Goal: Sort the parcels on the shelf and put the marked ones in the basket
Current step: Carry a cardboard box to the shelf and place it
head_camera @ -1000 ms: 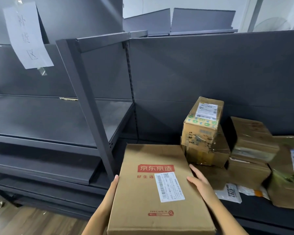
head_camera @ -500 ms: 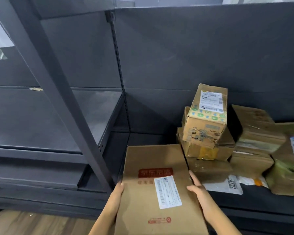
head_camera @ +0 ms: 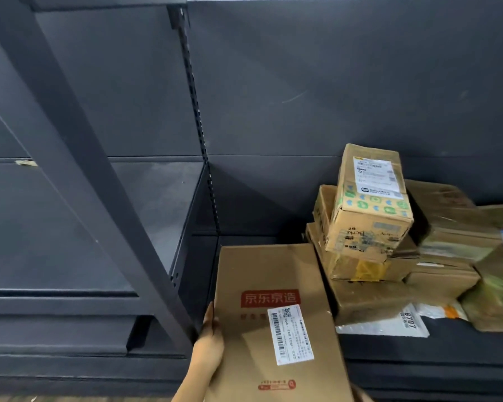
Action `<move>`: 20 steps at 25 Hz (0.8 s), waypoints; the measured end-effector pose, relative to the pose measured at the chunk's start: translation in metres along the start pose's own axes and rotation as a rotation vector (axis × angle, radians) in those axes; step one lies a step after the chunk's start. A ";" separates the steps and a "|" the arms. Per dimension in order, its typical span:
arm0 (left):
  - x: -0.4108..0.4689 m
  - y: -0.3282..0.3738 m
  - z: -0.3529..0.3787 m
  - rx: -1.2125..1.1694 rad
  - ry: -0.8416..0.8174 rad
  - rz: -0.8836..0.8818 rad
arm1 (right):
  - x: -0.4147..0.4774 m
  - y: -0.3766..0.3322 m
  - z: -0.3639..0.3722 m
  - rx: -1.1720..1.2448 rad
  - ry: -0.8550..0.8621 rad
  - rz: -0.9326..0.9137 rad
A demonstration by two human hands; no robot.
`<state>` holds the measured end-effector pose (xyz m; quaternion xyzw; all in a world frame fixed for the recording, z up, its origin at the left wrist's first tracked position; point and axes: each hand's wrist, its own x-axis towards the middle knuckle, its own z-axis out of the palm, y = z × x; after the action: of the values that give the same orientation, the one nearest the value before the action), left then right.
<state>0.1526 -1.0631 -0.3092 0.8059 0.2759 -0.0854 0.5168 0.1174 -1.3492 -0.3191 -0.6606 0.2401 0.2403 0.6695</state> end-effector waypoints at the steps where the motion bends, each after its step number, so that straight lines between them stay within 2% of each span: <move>1: 0.003 0.006 0.000 0.020 0.011 0.009 | 0.000 -0.002 0.004 -0.017 -0.015 0.001; 3: 0.006 0.016 0.001 0.134 0.012 0.019 | 0.001 -0.006 0.012 0.050 -0.001 0.002; 5: -0.007 0.026 0.008 0.473 -0.028 0.107 | 0.000 -0.009 0.017 0.037 -0.001 -0.003; 7: -0.032 0.023 0.014 0.873 0.041 0.387 | 0.006 -0.009 0.022 -0.017 0.019 0.046; 10: -0.057 0.021 0.022 1.103 -0.062 0.651 | 0.013 -0.022 0.032 -0.201 0.039 0.018; 12: -0.052 0.026 0.021 1.156 -0.235 0.540 | 0.015 -0.031 0.035 -0.441 0.044 -0.021; 14: -0.029 0.026 0.022 1.155 -0.172 0.624 | 0.018 -0.038 0.036 -0.482 0.102 -0.081; 15: -0.018 0.029 0.024 1.133 -0.201 0.621 | 0.021 -0.039 0.036 -0.526 0.142 -0.133; 16: -0.009 0.036 0.026 1.133 -0.254 0.597 | 0.022 -0.043 0.038 -0.643 0.184 -0.219; 18: 0.004 0.045 0.025 1.118 -0.314 0.605 | 0.031 -0.049 0.046 -1.093 0.234 -0.448; 20: 0.012 0.047 0.023 1.092 -0.353 0.613 | 0.044 -0.063 0.060 -1.346 0.168 -0.570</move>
<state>0.1909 -1.0943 -0.2874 0.9687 -0.1387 -0.1929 0.0714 0.1920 -1.2893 -0.2985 -0.9816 -0.0897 0.1010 0.1350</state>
